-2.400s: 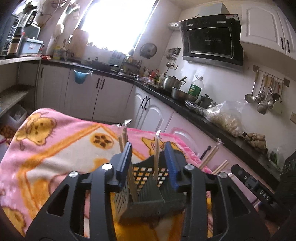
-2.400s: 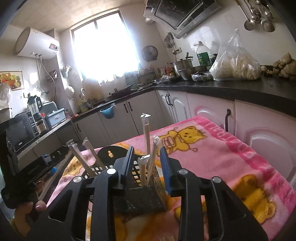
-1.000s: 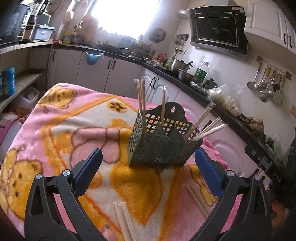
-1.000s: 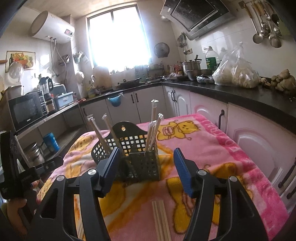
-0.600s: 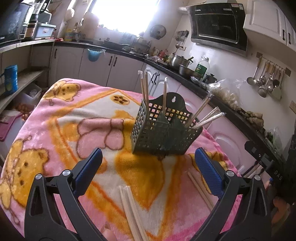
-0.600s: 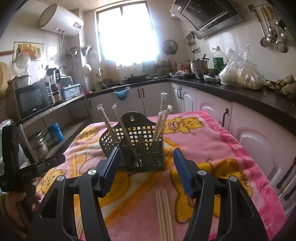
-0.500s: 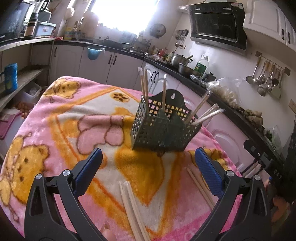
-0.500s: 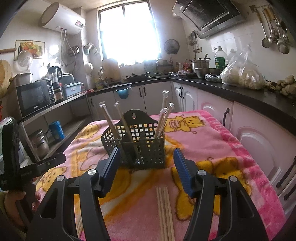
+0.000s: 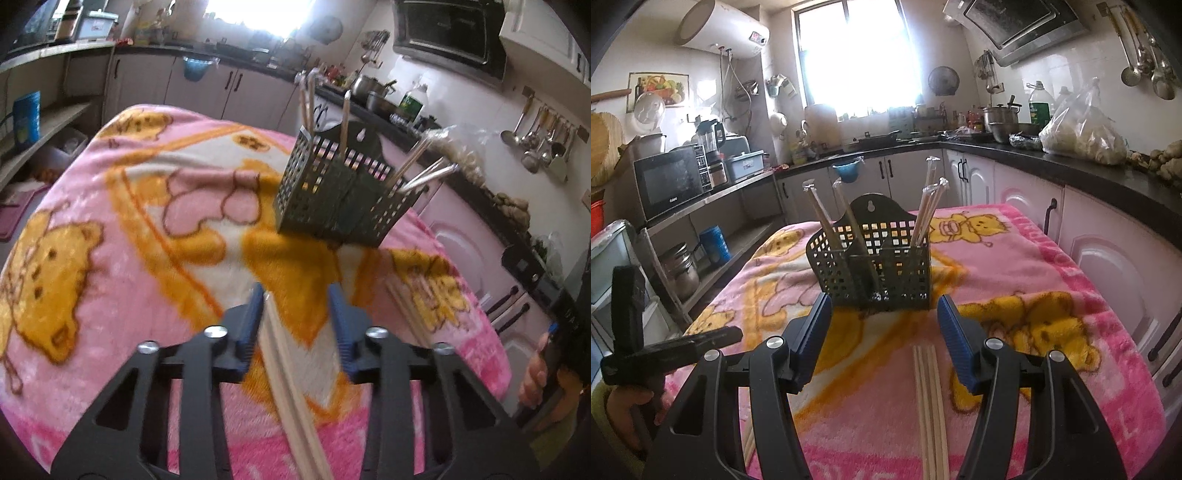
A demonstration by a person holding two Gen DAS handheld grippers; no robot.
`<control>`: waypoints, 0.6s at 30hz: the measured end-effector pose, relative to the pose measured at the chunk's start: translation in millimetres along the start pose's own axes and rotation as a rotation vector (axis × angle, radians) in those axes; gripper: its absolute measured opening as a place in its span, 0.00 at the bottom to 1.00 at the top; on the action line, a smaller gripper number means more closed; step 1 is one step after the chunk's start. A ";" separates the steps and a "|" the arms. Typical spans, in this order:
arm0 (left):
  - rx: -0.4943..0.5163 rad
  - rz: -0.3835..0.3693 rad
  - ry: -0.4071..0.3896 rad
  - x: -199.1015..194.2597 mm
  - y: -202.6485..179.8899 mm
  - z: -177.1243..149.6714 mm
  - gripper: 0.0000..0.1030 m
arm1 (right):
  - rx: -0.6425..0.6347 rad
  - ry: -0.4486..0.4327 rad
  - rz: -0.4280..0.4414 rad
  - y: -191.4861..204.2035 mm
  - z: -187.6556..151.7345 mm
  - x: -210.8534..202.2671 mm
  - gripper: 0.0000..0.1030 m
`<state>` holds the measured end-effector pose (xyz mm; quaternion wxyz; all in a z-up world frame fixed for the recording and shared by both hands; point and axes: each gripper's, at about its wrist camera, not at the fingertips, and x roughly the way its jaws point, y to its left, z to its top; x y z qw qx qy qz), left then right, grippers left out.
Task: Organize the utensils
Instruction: 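Close the left tool on a wrapped chopstick while the right tool grasps another chopstick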
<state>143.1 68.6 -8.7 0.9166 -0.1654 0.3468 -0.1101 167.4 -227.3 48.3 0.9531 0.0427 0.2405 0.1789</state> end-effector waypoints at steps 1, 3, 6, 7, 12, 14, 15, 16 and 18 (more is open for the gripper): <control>-0.005 -0.003 0.011 0.8 0.9 -2.7 0.11 | 0.002 0.001 0.000 0.0 -1.2 -0.4 0.56; -0.004 -0.007 0.036 3.5 1.0 -8.0 0.10 | 0.006 0.006 0.005 -0.4 -4.2 -1.0 0.56; -0.024 -0.023 0.096 12.2 2.1 -14.8 0.10 | 0.013 0.013 0.010 -1.7 -7.8 -1.8 0.56; -0.023 -0.020 0.110 15.2 1.7 -17.9 0.10 | 0.014 0.014 0.010 -1.6 -8.1 -2.2 0.56; -0.009 0.013 0.165 29.7 -1.1 -31.1 0.10 | 0.018 0.030 0.011 -4.3 -12.8 -1.8 0.56; 0.014 0.020 0.171 32.6 -4.9 -33.9 0.11 | 0.019 0.038 0.010 -5.1 -15.1 -1.3 0.56; 0.022 0.027 0.177 34.9 -6.7 -34.8 0.14 | 0.018 0.041 0.009 -5.0 -16.2 -0.8 0.56; 0.024 0.030 0.180 36.2 -7.7 -35.0 0.16 | 0.018 0.047 0.006 -5.9 -17.5 -0.1 0.56; 0.030 0.039 0.183 39.1 -9.7 -36.4 0.19 | 0.023 0.054 0.005 -7.9 -19.6 0.8 0.56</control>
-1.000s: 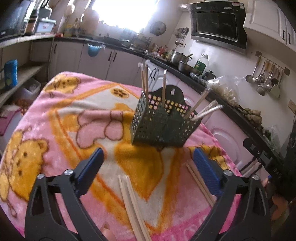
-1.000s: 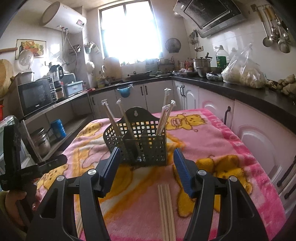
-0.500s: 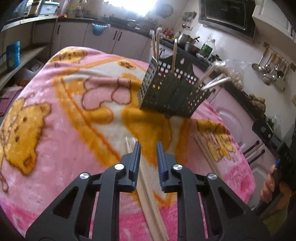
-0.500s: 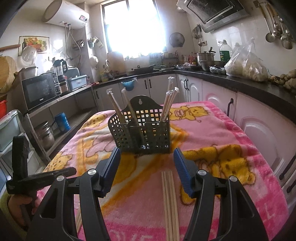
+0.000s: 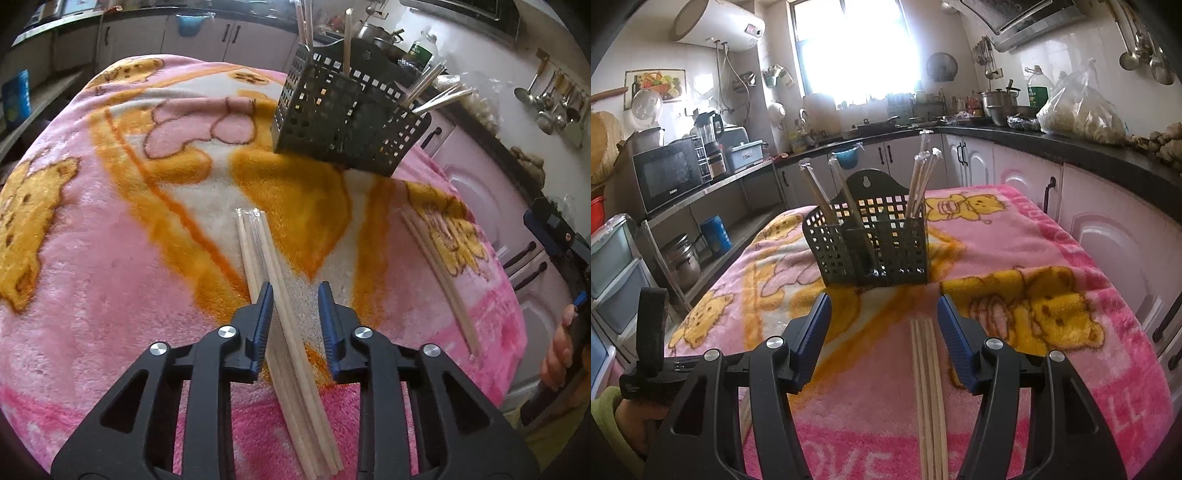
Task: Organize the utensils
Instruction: 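Close the left tool on a wrapped chopstick while the right tool grasps another chopstick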
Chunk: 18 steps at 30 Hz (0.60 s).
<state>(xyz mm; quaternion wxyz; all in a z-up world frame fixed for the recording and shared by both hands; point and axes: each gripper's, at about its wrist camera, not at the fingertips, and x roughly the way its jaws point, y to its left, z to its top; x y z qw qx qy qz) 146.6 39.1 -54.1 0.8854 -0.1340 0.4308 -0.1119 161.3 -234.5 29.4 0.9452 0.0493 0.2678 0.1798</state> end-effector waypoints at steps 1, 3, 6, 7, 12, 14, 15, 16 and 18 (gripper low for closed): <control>0.007 0.010 -0.001 0.8 -1.0 -0.2 0.23 | 0.001 0.003 0.000 -1.0 -0.4 0.6 0.56; 0.019 0.030 -0.001 2.7 -2.1 -1.2 0.26 | 0.003 0.010 -0.002 -3.1 -2.5 1.9 0.56; 0.031 0.036 -0.002 4.2 -4.7 -1.5 0.26 | 0.006 0.026 -0.007 -6.0 -5.6 5.4 0.56; 0.038 0.039 -0.001 4.7 -6.1 -1.0 0.26 | 0.009 0.032 -0.006 -7.5 -6.7 7.4 0.56; 0.083 0.054 0.005 10.4 -16.3 0.8 0.26 | 0.006 0.079 -0.006 -10.3 -12.2 20.3 0.56; 0.085 0.051 0.023 16.4 -18.4 1.0 0.26 | -0.002 0.107 -0.007 -10.2 -15.2 26.8 0.56; 0.087 0.053 0.028 18.4 -19.1 0.9 0.26 | -0.006 0.120 -0.008 -10.4 -16.9 29.7 0.56; 0.089 0.053 0.032 20.7 -20.1 0.8 0.26 | -0.012 0.137 -0.007 -10.3 -18.7 33.2 0.56; 0.096 0.052 0.037 24.5 -22.2 1.0 0.26 | -0.032 0.166 -0.003 -9.3 -22.8 40.4 0.56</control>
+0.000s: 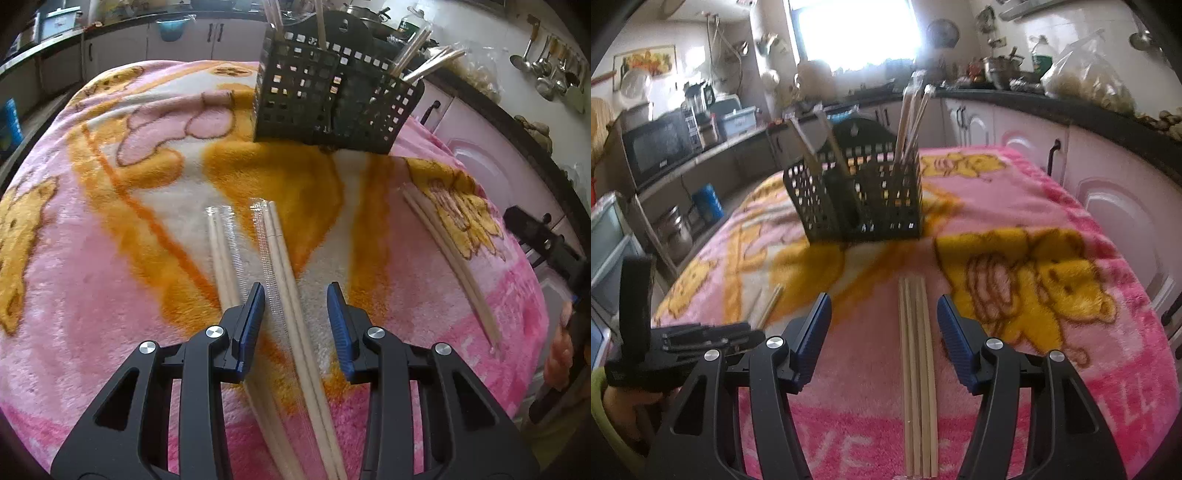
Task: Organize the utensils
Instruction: 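Close the left tool on a wrapped chopstick while the right tool grasps another chopstick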
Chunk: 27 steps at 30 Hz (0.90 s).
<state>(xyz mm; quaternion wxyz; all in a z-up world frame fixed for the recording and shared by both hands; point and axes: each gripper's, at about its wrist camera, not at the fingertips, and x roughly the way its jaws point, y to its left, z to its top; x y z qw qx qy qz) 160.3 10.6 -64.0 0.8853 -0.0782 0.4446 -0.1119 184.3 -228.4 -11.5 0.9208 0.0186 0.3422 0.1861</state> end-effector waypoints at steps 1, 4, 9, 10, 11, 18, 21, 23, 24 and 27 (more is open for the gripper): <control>0.006 0.003 0.001 1.7 -1.1 0.6 0.26 | -0.007 0.012 -0.001 0.6 -1.3 3.0 0.56; 0.009 0.001 0.004 5.3 -2.5 2.4 0.26 | -0.029 0.051 -0.005 2.2 -5.5 16.7 0.53; 0.002 -0.003 0.008 10.7 -1.7 7.5 0.26 | -0.054 0.112 0.004 2.5 -4.5 40.5 0.32; 0.000 -0.005 0.009 11.5 -1.6 8.6 0.26 | -0.062 0.116 0.000 2.0 -3.6 44.5 0.32; -0.001 -0.006 0.009 12.4 -1.6 9.8 0.26 | -0.075 0.123 -0.007 2.1 -2.2 49.5 0.31; -0.002 -0.006 0.016 19.6 -2.7 18.3 0.25 | -0.131 0.185 -0.049 1.0 5.0 79.7 0.28; -0.002 -0.007 0.020 23.4 -3.3 23.6 0.26 | -0.152 0.205 -0.060 1.4 6.7 90.3 0.27; 0.002 -0.007 0.028 26.7 -3.8 28.2 0.26 | -0.164 0.222 -0.073 3.3 7.5 97.2 0.26; 0.007 -0.005 0.030 27.9 -4.3 29.8 0.26 | -0.168 0.233 -0.078 4.0 8.4 101.4 0.25; 0.010 -0.005 0.044 34.5 -4.8 37.0 0.26 | -0.174 0.266 -0.085 4.9 9.7 112.1 0.24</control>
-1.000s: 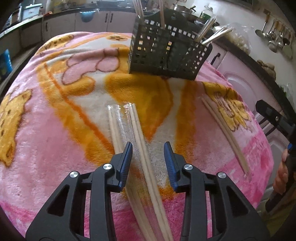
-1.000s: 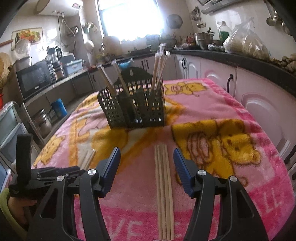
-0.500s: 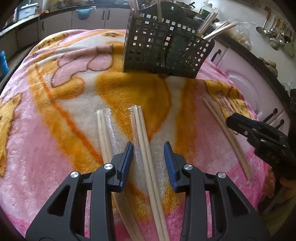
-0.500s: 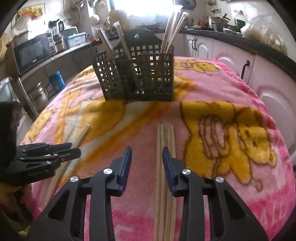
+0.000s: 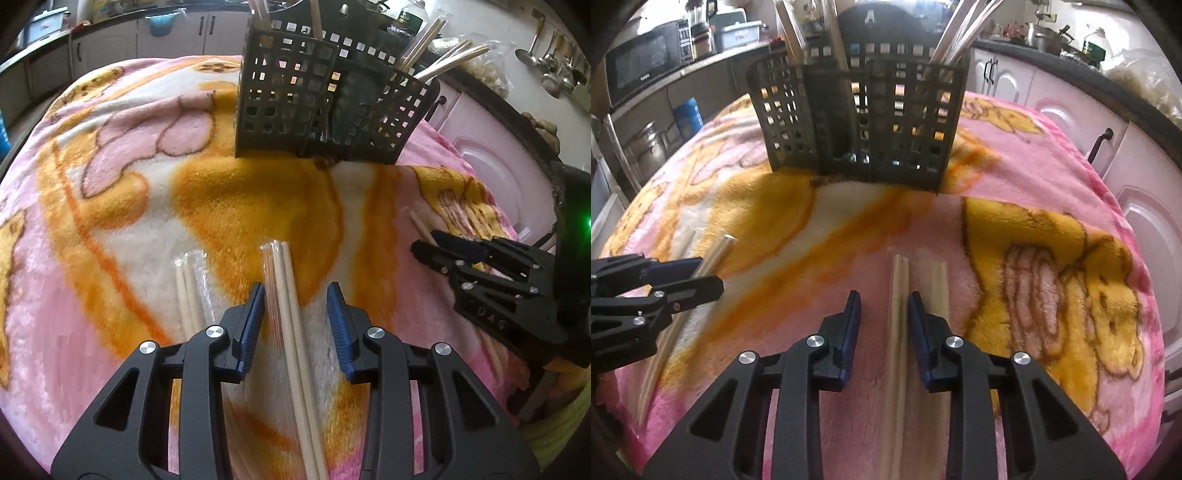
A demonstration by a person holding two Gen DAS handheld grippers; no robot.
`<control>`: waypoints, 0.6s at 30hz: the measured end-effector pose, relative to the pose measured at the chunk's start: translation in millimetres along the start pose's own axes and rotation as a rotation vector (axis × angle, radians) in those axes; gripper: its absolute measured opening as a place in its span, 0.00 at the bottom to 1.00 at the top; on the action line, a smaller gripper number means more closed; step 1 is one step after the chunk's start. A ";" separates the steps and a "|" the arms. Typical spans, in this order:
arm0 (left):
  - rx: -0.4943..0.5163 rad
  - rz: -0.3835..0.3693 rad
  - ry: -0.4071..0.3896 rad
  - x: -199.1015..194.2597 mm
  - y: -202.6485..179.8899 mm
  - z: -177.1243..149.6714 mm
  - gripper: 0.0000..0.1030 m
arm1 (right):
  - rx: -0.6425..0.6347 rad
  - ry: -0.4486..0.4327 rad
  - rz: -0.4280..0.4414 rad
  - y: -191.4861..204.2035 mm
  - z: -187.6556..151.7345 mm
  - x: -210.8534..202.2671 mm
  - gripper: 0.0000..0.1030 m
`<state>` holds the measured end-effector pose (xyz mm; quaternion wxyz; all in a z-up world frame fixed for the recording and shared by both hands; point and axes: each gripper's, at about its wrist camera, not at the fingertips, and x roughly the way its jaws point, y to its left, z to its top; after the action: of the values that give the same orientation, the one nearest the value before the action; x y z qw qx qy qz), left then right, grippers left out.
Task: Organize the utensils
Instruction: 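Close the left tool on a wrapped chopstick while the right tool grasps another chopstick, then lift the chopstick in the left tool over the holder while the right tool carries its chopstick there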
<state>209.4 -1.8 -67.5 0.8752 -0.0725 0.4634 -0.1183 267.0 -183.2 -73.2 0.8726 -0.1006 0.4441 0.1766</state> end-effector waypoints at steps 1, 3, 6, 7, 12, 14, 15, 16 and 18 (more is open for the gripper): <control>0.001 0.000 0.005 1.7 -0.1 2.1 0.26 | 0.000 0.002 0.002 -0.5 1.8 1.6 0.23; 0.006 -0.001 0.014 5.1 -0.1 6.9 0.26 | 0.007 0.004 0.017 -1.1 4.8 2.2 0.16; 0.018 -0.001 0.029 10.0 -0.1 13.8 0.25 | 0.045 0.008 0.097 -8.0 8.2 -1.4 0.06; 0.027 -0.002 0.037 12.2 -0.9 17.3 0.25 | 0.068 0.008 0.133 -11.7 9.0 -4.1 0.06; 0.070 -0.011 0.073 17.7 -2.1 26.8 0.20 | 0.099 -0.038 0.227 -17.0 14.8 -26.3 0.06; 0.074 -0.015 0.084 18.3 1.1 29.6 0.12 | 0.093 -0.077 0.245 -17.2 18.8 -40.4 0.06; 0.069 -0.027 0.081 16.9 3.7 30.8 0.09 | 0.093 -0.091 0.250 -17.6 20.7 -45.8 0.06; 0.058 -0.055 0.073 14.5 5.3 32.1 0.03 | 0.097 -0.122 0.259 -18.7 22.8 -54.8 0.06; 0.043 -0.105 0.052 6.1 7.1 35.5 0.02 | 0.106 -0.164 0.269 -20.9 25.7 -66.2 0.06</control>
<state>243.2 4.0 -54.1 0.8568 -0.0749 0.4789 -0.1759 258.3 -208.3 -4.1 0.8784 0.0206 0.3897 0.2758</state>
